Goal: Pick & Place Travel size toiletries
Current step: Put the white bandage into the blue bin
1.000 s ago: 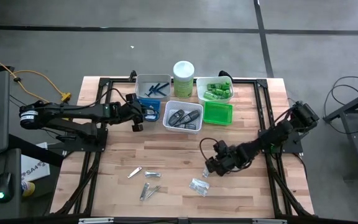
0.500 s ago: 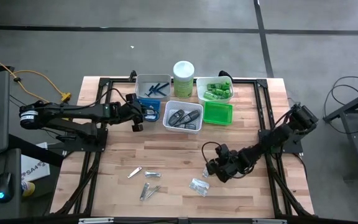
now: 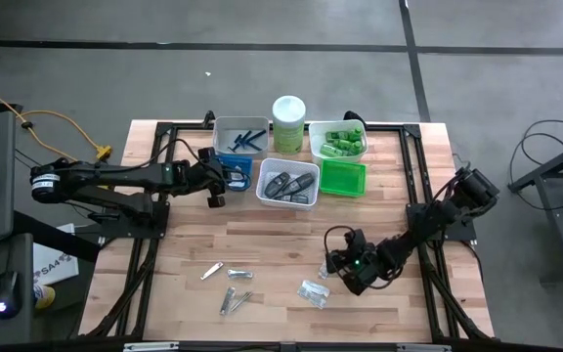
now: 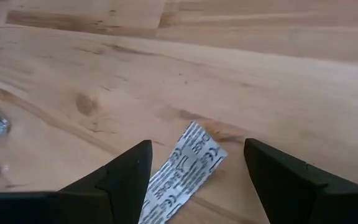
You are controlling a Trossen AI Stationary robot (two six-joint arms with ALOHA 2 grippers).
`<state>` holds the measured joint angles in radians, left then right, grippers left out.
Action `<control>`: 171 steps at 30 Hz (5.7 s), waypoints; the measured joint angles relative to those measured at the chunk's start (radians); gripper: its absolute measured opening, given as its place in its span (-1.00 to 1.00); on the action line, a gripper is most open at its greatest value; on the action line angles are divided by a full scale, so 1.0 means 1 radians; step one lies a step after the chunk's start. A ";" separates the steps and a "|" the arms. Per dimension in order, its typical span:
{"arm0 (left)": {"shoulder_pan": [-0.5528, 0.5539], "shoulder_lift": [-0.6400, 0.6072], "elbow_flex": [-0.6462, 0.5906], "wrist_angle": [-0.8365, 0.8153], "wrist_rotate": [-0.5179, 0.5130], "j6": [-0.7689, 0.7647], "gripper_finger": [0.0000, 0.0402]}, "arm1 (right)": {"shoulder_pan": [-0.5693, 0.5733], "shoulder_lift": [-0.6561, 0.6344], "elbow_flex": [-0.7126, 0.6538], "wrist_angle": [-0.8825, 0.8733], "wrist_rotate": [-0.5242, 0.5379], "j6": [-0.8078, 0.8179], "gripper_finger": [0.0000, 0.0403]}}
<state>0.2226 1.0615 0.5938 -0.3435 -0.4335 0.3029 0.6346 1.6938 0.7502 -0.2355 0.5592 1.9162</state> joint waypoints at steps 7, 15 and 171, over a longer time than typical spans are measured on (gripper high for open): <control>0.000 0.000 0.000 0.000 0.000 0.000 -0.09 | -0.006 0.055 0.002 0.127 0.019 0.001 0.25; 0.000 0.000 0.000 0.000 0.000 0.001 -0.09 | -0.008 0.096 0.003 0.215 0.026 0.001 0.23; -0.091 0.228 0.001 0.859 0.570 -0.457 -0.99 | -0.549 -0.111 0.002 1.169 -0.259 -2.007 0.18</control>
<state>0.1319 1.2897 0.5944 0.5155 0.1365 -0.1539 0.0856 1.5826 0.7525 0.9330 0.3000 -0.0906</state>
